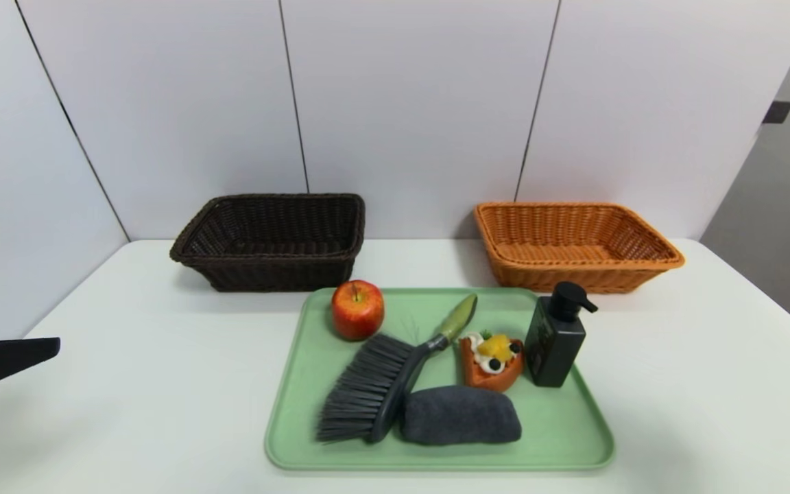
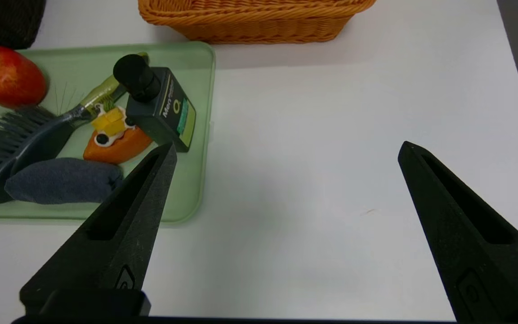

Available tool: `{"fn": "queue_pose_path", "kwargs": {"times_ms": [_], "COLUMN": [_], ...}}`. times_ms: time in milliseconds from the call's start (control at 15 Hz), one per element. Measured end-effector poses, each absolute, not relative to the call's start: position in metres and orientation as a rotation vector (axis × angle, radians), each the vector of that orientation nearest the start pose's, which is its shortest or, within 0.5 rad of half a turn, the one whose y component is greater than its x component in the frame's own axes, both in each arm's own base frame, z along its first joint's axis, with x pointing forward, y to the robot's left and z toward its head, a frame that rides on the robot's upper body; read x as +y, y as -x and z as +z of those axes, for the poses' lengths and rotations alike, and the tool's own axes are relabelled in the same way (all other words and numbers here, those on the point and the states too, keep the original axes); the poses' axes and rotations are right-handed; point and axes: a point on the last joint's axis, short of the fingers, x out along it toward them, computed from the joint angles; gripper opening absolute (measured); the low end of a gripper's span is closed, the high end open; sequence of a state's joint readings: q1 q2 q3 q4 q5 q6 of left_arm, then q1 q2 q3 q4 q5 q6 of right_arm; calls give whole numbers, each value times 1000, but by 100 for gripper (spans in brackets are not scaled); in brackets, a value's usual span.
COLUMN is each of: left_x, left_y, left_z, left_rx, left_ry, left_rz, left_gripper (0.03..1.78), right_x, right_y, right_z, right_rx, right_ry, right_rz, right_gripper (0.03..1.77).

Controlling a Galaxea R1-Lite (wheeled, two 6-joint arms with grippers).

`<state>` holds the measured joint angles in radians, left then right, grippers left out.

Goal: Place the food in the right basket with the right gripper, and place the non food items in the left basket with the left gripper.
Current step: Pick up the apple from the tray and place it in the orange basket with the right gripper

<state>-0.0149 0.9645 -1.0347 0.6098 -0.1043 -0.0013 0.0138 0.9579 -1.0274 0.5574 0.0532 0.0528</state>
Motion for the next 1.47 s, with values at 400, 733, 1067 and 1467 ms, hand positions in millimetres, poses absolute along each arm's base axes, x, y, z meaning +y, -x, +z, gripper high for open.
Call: {"fn": "queue_pose_path", "kwargs": {"times_ms": [400,733,1067,1467], "left_x": [-6,-8,-22,-29], "left_y": [-89,-103,-123,-135], "left_z": [293,297,302,304], "left_rx": [609,618,639,654], "left_ry": [20,18,-9,-21], "left_rz": [-137,-156,-249,-281], "left_gripper": [169,169,169,169], "right_x": [4,5,12,16], "right_y": [-105,-109,-113,-119], "right_z": [296,294,296,301], "right_rx": [590,626,631,641], "right_ry": [-47,-44,-27,-18], "right_rz": [72,86,139,166], "right_gripper": [170,170,170,170]}}
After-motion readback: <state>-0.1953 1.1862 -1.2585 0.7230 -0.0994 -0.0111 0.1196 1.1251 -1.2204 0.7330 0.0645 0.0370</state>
